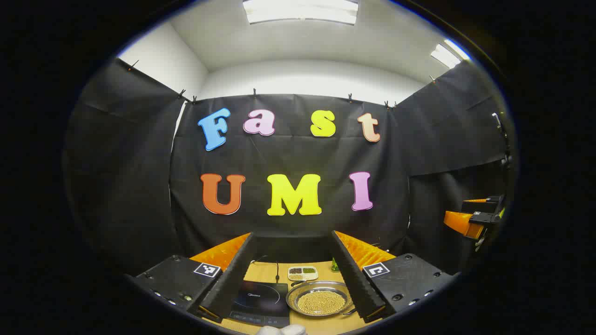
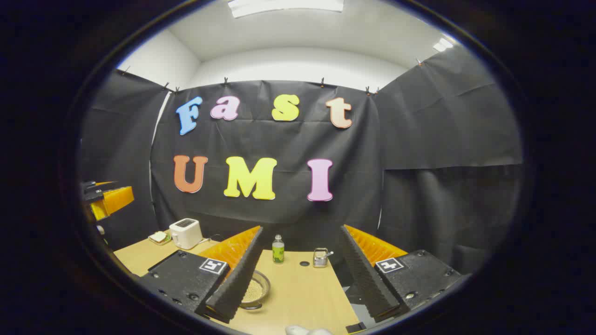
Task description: First push the handle of the pot to place it horizontally, then grasp the pot with both hands and set it on the induction cooktop.
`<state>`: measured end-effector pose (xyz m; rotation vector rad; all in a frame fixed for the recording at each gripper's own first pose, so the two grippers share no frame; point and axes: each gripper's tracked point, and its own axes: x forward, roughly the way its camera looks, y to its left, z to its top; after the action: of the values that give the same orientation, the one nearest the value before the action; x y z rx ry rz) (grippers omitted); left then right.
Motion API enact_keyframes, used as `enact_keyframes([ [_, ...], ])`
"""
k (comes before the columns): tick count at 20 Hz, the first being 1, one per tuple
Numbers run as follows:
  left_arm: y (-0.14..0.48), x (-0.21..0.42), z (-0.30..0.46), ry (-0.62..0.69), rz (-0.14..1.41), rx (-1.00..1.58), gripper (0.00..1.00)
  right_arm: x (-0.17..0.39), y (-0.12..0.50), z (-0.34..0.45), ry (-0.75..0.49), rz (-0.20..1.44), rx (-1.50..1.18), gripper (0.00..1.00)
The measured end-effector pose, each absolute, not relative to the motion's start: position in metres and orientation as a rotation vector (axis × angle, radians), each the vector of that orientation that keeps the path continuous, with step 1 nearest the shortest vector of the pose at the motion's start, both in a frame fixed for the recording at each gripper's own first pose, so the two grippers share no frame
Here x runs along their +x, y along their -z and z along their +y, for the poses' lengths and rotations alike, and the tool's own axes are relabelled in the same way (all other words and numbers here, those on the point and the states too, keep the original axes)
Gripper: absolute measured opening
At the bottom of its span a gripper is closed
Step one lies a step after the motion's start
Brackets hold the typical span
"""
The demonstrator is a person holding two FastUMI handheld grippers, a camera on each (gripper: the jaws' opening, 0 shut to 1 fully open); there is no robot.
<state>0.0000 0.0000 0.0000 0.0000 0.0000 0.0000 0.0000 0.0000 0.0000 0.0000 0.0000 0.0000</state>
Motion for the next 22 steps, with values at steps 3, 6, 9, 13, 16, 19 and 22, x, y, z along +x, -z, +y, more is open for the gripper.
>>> enact_keyframes([
  [3, -0.001, -0.002, 0.007, -0.013, -0.001, -0.001, 0.95, -0.003, -0.001, 0.007, -0.003, -0.007, -0.006, 0.96],
  [6, 0.0, -0.003, 0.012, -0.027, 0.0, -0.002, 0.95, -0.004, 0.0, 0.013, -0.01, 0.003, -0.003, 0.96],
  [9, -0.003, -0.005, 0.012, -0.014, -0.009, -0.003, 0.95, -0.007, -0.006, 0.012, 0.004, -0.012, 0.025, 0.96],
  [13, 0.001, -0.012, 0.018, -0.017, -0.002, -0.006, 0.95, -0.011, -0.003, 0.017, 0.009, -0.005, 0.023, 1.0],
  [16, 0.006, -0.019, 0.028, -0.029, 0.013, 0.003, 0.95, -0.013, 0.001, 0.027, -0.01, 0.018, 0.012, 0.96],
  [19, 0.008, -0.024, 0.036, -0.046, 0.017, 0.003, 0.95, -0.012, -0.002, 0.05, -0.093, 0.034, 0.009, 0.53],
  [22, 0.012, -0.031, 0.043, -0.064, 0.023, 0.006, 0.95, -0.008, 0.018, 0.067, -0.171, 0.119, 0.036, 0.02],
])
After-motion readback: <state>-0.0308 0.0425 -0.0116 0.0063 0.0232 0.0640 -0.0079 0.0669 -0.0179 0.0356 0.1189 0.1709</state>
